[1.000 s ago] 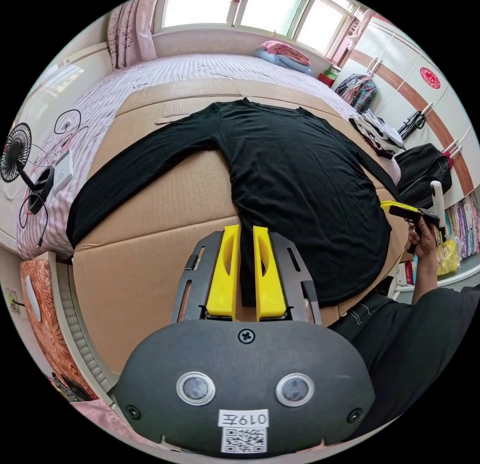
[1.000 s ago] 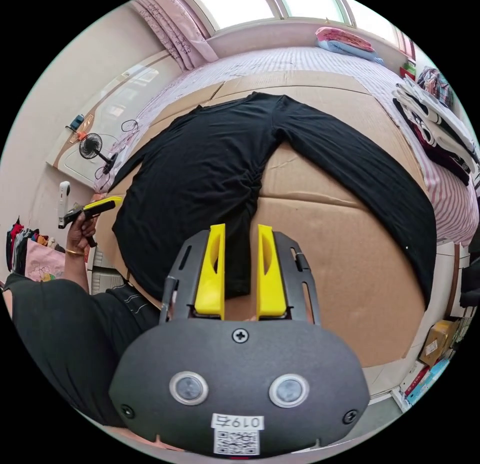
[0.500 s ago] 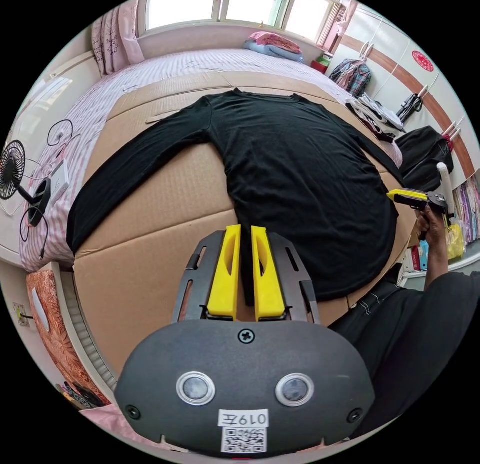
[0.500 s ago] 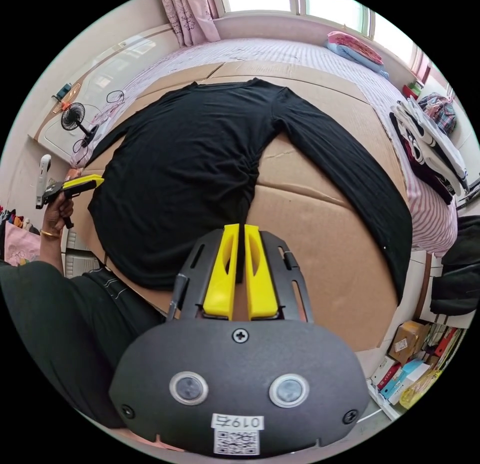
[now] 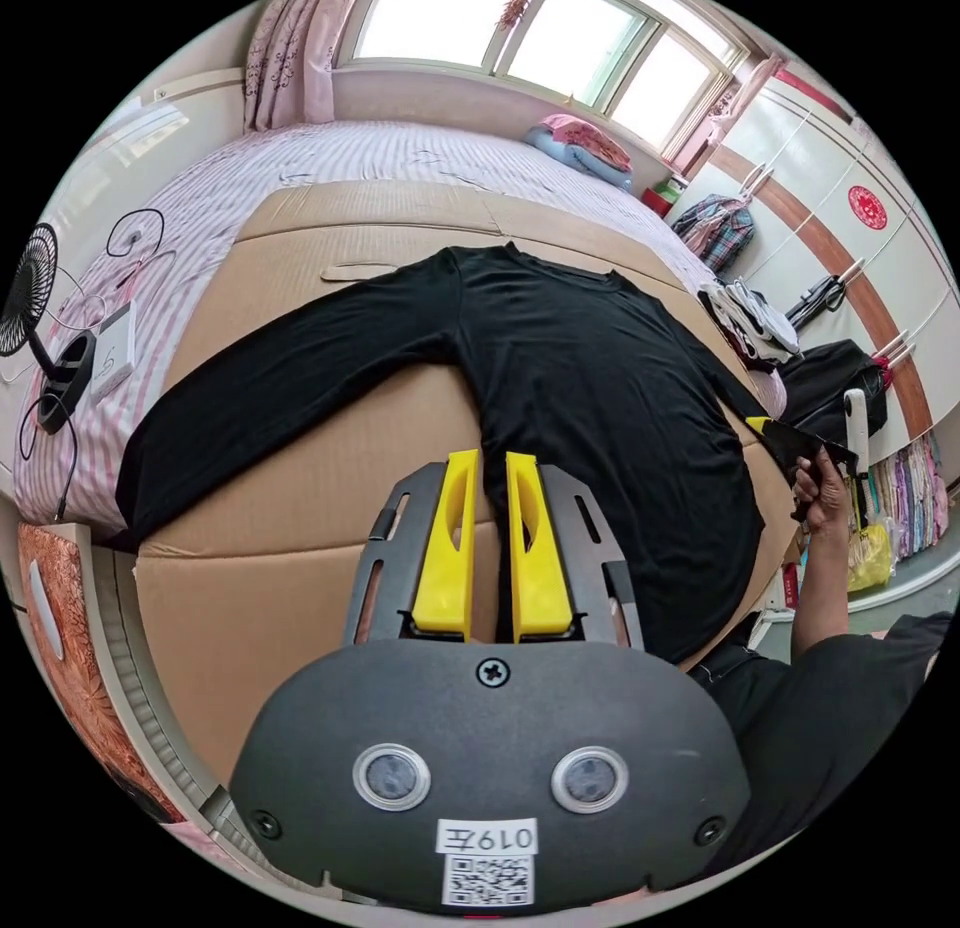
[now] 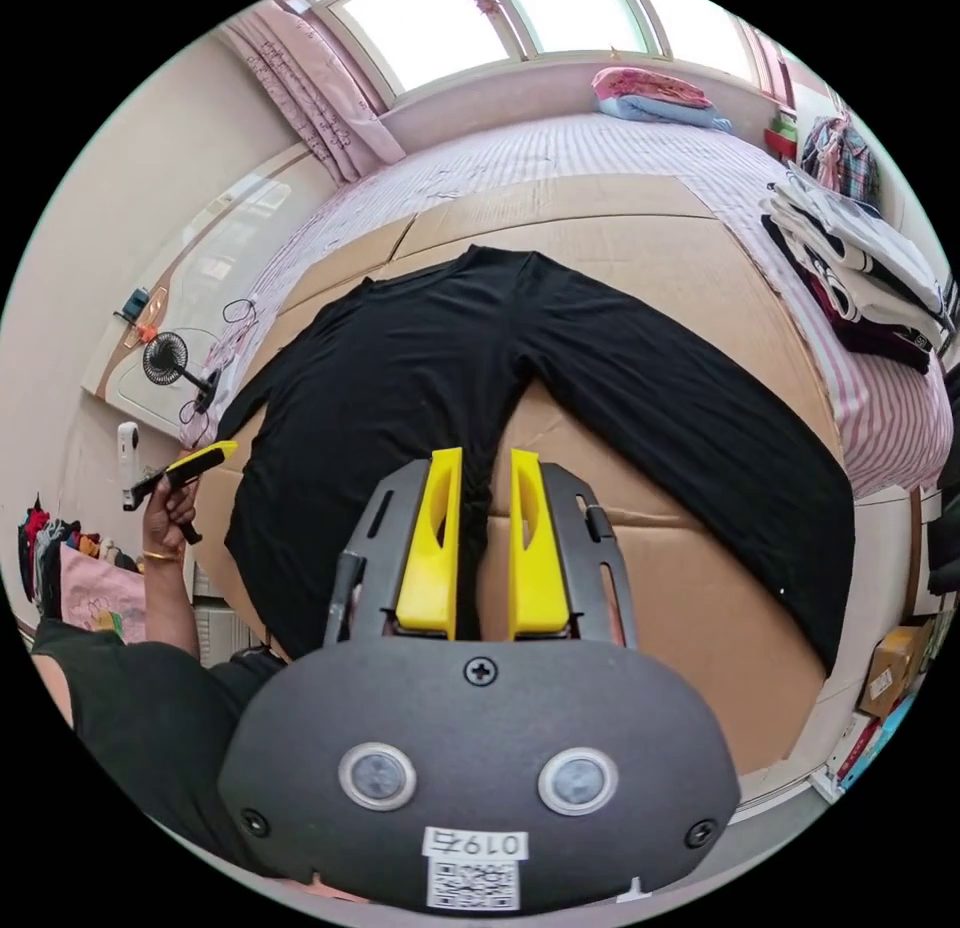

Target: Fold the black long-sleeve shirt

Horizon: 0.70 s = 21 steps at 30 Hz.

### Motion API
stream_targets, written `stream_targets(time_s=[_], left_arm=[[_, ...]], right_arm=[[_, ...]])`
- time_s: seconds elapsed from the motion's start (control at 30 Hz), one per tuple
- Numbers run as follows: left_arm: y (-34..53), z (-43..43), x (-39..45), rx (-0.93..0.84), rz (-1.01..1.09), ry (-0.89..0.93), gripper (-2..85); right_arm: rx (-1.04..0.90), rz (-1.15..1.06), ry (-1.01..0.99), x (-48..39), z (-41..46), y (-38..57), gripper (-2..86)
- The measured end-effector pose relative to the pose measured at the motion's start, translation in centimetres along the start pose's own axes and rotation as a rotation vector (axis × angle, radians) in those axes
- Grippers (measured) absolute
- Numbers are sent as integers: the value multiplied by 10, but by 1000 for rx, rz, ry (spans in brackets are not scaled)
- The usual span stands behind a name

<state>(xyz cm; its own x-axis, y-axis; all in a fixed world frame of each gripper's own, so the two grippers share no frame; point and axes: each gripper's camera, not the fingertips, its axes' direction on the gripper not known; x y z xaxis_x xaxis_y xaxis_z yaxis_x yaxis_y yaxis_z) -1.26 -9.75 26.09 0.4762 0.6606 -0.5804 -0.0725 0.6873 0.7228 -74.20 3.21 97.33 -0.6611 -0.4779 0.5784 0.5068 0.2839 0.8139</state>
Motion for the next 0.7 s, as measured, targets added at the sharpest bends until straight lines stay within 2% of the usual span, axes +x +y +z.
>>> stream_targets(time_s=[0.13, 0.37, 0.7], left_arm=[[-25, 13, -6, -9, -20, -18, 9], [-59, 34, -13, -15, -59, 2, 9], [-99, 55, -13, -26, -44, -16, 9]], right_arm=[[-11, 68, -50, 9, 26, -26, 76], [14, 163, 27, 16, 46, -46, 71], [14, 143, 80, -3, 63, -63, 53]])
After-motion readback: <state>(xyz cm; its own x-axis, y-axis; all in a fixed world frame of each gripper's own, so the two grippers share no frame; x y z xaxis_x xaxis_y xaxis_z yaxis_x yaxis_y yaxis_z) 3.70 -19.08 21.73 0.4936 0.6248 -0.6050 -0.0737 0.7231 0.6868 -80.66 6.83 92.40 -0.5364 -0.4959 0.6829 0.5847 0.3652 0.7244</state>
